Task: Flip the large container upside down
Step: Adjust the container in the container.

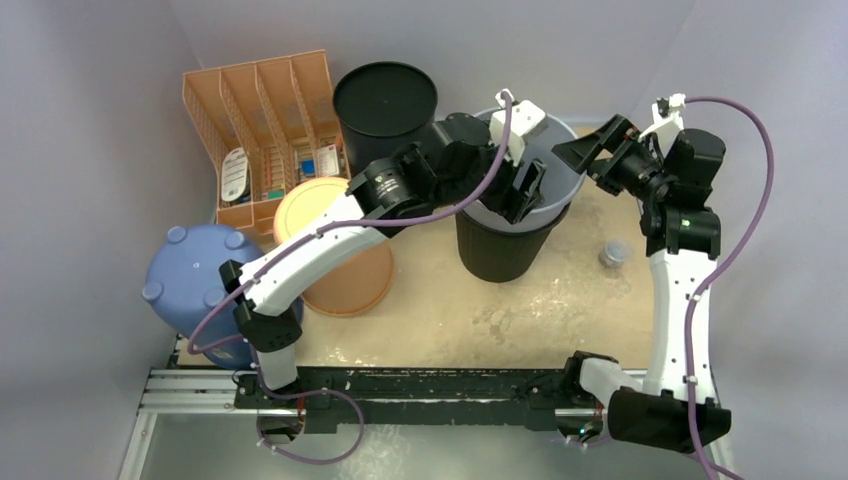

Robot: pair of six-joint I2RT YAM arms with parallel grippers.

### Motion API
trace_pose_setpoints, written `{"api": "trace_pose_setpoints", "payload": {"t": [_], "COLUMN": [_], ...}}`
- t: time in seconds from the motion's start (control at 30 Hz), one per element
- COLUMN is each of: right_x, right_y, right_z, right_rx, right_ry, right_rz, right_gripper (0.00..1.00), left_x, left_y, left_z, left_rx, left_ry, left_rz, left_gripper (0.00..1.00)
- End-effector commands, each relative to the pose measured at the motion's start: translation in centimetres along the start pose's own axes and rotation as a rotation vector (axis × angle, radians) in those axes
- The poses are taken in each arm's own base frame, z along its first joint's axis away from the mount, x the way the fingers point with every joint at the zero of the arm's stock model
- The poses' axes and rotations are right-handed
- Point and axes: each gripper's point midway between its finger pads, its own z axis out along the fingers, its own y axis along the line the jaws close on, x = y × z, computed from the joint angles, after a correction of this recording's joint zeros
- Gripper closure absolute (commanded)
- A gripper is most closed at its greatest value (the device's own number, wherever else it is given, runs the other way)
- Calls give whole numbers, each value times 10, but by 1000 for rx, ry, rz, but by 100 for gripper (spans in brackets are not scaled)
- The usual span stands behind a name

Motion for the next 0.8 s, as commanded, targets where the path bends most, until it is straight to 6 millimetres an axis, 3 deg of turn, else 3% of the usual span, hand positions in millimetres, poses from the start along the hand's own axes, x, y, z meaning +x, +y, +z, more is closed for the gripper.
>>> {"api": "trace_pose_setpoints", "payload": {"t": [0.0,0.37,0.5,0.63,0.7,0.77], "right_x": [7,33,39,22,-4,-24], "right_y": [24,23,32,27,8,3], "right_z": [-2,9,14,8,-2,-14], "right_rx": [-127,-171,-193,-94,73,164], "right_ry": [28,93,115,95,-4,-81], "right_rz": [17,59,43,-31,-78,-116], "right_gripper": [5,5,4,0,0,0], "left_x": [-9,5,9,14,19,25], "left_y": [-1,-12,-14,-11,-10,-10], "left_z": [2,17,22,27,31,34], "left_rx": [-35,-56,-72,-94,-102,-99], "left_ry": [-20,27,36,54,73,91], "left_rz": [75,112,130,147,158,166], "left_gripper": [29,29,29,29,29,29]}}
